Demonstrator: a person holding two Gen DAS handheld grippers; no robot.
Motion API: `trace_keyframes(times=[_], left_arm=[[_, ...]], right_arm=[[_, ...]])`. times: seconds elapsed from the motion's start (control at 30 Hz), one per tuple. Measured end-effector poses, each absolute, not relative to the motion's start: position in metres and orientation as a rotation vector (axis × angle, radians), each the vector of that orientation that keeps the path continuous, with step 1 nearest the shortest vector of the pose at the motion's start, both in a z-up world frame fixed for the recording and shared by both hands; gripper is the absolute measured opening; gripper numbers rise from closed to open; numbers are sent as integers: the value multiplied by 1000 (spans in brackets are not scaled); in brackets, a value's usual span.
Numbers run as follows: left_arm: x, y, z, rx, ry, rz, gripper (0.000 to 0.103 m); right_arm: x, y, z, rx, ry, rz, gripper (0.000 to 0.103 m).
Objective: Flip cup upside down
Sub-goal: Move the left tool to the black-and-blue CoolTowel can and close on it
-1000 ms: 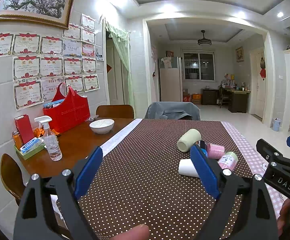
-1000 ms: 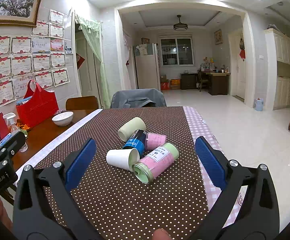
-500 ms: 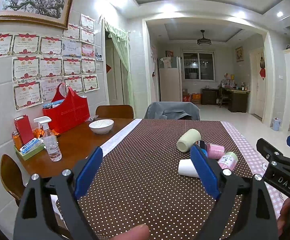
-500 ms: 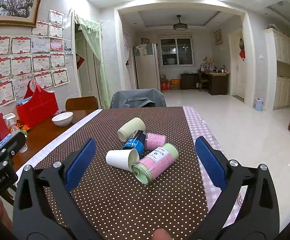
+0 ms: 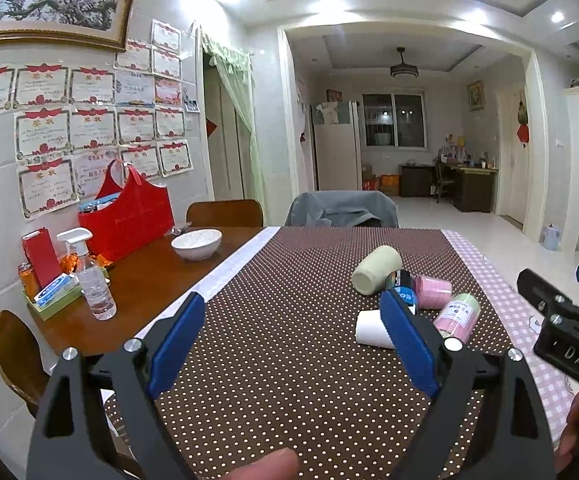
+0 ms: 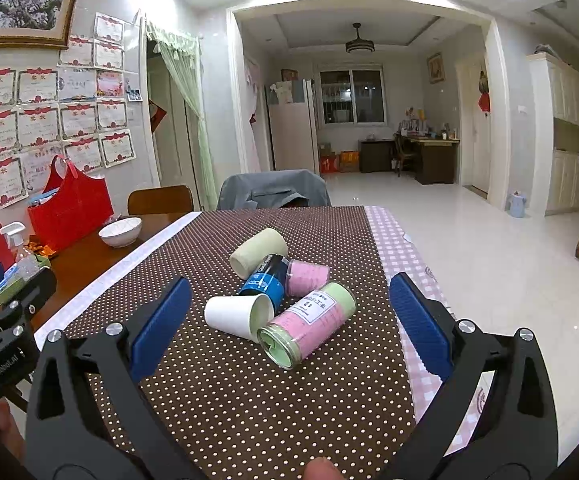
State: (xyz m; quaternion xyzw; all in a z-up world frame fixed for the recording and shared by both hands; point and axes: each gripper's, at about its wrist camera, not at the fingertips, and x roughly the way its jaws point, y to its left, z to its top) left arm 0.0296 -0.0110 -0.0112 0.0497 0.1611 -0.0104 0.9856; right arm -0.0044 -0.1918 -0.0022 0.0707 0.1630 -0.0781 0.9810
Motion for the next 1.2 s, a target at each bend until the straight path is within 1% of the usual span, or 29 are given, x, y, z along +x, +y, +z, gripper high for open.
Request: trace_keyframes(times=[0.2,0.47,0.9,1.2], left_arm=[[68,-24,-25,135,395,-31,88],[123,-55,-37,184,507,-79,88],[220,-137,-64,315,748,-162,88],[278,-167,-92,333,917,-176,88]], right_arm=[[22,-217,-10,172,373,-191,97],[56,-257,-26,230,479,-209,97],[108,-308,-57,329,621,-148,97],[152,-337,-77,376,715,-105,97]])
